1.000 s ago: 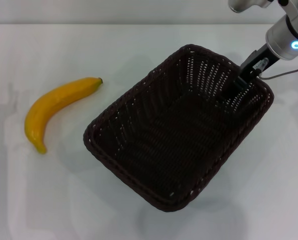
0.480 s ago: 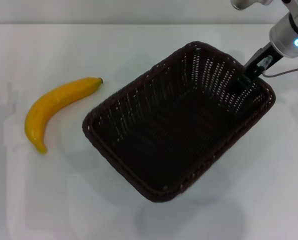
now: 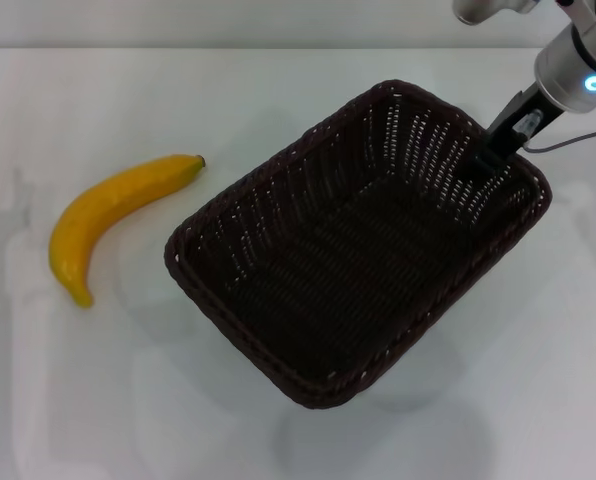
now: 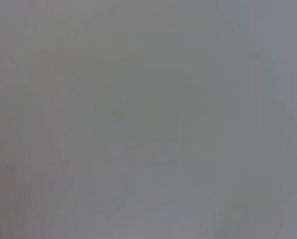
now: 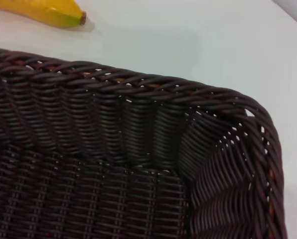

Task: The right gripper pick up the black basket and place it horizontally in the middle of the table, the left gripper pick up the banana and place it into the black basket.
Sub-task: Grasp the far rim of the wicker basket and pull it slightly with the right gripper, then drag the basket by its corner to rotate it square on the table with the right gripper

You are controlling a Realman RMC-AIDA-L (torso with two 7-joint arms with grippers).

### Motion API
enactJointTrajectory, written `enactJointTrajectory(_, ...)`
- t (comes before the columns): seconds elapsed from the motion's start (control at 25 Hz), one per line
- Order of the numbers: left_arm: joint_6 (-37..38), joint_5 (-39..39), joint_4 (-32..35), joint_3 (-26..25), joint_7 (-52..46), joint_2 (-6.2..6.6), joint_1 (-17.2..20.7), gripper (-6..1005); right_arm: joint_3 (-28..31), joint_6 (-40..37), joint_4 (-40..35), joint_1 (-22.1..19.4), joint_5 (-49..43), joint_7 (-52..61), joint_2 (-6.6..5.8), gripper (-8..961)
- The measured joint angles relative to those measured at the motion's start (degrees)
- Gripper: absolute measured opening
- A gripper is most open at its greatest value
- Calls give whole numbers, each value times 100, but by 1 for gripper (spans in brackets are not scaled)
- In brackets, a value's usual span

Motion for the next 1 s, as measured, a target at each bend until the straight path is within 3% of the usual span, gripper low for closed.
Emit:
enactJointTrajectory(0.16, 0, -1, -1, 0, -1, 0, -13, 875, -71, 42, -121, -48, 16, 428, 13, 184)
enactJointTrajectory(0.4, 0, -1, -16, -17, -1, 7, -54, 874, -527, 212, -1211, -478, -13, 1395, 8, 173)
enactJointTrajectory(1.0, -1, 1, -25, -53, -21, 36, -60, 874, -38, 701, -2997, -1521, -36, 3160, 4, 133)
